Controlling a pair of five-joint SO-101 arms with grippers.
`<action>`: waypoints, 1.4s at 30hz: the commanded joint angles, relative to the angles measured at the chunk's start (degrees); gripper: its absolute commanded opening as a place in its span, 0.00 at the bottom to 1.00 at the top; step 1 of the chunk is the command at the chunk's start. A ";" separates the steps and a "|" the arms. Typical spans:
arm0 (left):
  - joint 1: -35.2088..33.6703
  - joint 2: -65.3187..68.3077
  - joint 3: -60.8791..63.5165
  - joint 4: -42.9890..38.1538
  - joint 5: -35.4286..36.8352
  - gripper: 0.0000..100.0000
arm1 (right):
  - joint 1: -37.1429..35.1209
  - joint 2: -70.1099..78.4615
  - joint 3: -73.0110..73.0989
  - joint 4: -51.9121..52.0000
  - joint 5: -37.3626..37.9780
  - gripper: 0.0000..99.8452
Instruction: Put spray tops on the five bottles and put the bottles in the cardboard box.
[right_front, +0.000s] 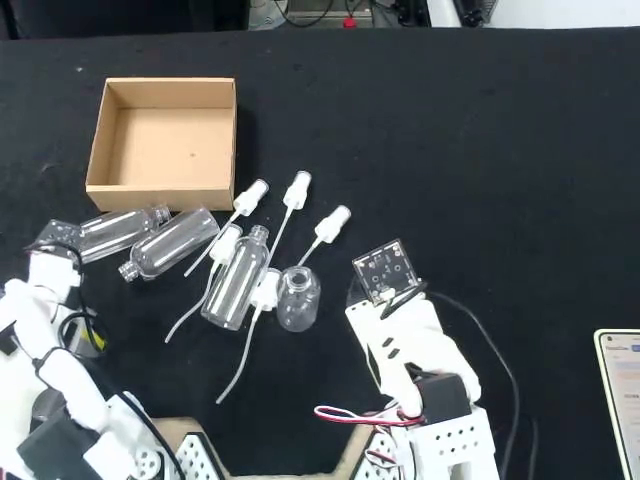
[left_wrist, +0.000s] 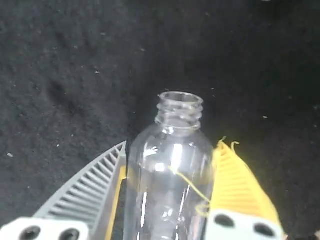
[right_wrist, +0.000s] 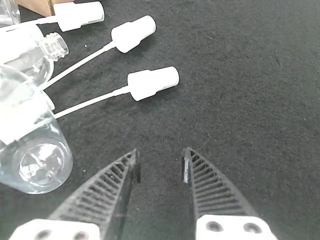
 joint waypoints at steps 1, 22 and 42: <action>0.66 -0.97 0.31 2.37 -3.43 0.12 | -0.53 -4.97 -0.48 0.26 0.35 0.15; 10.24 -4.40 -25.19 17.23 37.63 0.08 | -0.53 -4.97 -0.48 0.26 0.35 0.15; 5.85 -31.56 -1.80 2.90 45.80 0.08 | -0.53 -4.97 -0.48 0.26 0.35 0.15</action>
